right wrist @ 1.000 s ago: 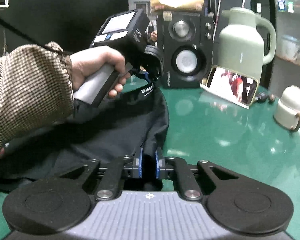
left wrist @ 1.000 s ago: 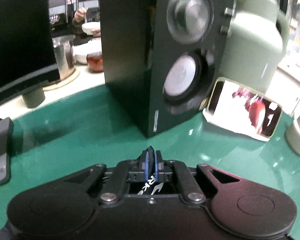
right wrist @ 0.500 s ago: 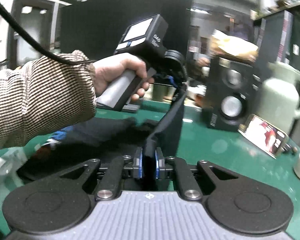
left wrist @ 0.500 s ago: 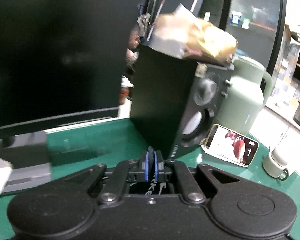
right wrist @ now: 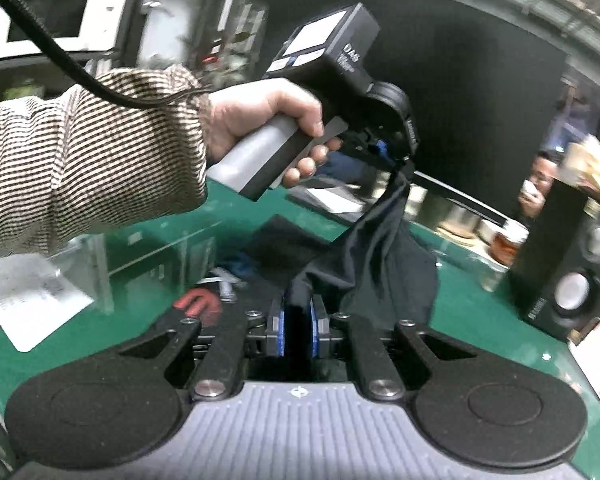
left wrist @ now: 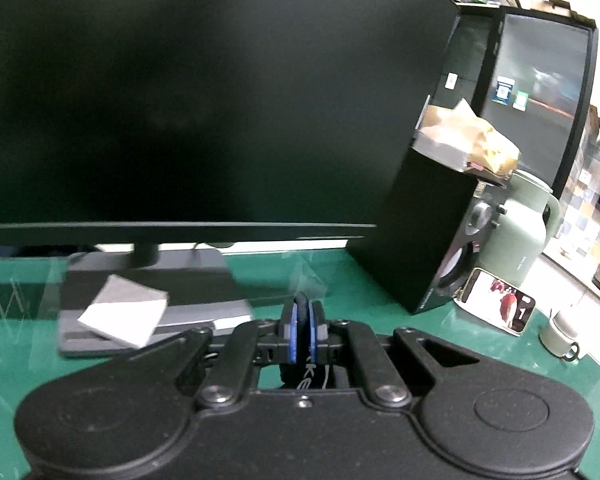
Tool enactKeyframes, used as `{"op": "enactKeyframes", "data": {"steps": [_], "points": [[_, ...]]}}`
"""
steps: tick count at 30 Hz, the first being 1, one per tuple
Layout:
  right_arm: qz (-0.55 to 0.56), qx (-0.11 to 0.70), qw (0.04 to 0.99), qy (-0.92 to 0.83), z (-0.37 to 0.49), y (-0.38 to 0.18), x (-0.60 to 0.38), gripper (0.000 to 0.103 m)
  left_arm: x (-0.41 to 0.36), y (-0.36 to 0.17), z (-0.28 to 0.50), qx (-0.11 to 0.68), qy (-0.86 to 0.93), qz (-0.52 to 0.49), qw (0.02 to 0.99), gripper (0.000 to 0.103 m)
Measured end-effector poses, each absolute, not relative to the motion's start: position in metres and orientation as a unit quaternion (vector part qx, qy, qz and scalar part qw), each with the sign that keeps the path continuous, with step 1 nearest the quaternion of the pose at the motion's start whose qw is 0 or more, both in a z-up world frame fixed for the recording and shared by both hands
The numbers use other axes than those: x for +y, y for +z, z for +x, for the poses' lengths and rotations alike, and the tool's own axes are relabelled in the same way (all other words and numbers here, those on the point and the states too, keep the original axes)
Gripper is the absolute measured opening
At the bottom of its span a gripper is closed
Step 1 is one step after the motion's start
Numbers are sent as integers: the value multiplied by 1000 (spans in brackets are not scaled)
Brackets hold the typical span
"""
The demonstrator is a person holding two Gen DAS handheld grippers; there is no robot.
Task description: Fold clothes
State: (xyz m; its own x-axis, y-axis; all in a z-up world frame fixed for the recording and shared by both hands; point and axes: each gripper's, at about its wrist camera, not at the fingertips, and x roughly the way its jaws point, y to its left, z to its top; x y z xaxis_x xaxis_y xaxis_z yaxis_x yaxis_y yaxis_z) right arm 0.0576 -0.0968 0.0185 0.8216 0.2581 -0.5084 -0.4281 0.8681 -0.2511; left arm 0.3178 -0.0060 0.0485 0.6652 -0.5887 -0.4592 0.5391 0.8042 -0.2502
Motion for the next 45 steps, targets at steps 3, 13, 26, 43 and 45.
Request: {"op": "enactKeyframes", "data": {"steps": [3,13,26,43,45], "points": [[-191,246,927,210,59,17,-79,12,20,43,317,269,-298,-49,914,7],[-196,321,885,273,84,-16,-45,12,91,-11,329,334,-243,-71,908,8],[-109,329,860,375,91,-12,-61,41,155,-26,330,350,-208,-128,905,12],[-79,323,886,324,106,-8,-109,17,107,-15,286,316,-267,31,910,31],[-84,317,880,343,104,-9,-100,18,100,-19,302,331,-271,30,904,31]]}}
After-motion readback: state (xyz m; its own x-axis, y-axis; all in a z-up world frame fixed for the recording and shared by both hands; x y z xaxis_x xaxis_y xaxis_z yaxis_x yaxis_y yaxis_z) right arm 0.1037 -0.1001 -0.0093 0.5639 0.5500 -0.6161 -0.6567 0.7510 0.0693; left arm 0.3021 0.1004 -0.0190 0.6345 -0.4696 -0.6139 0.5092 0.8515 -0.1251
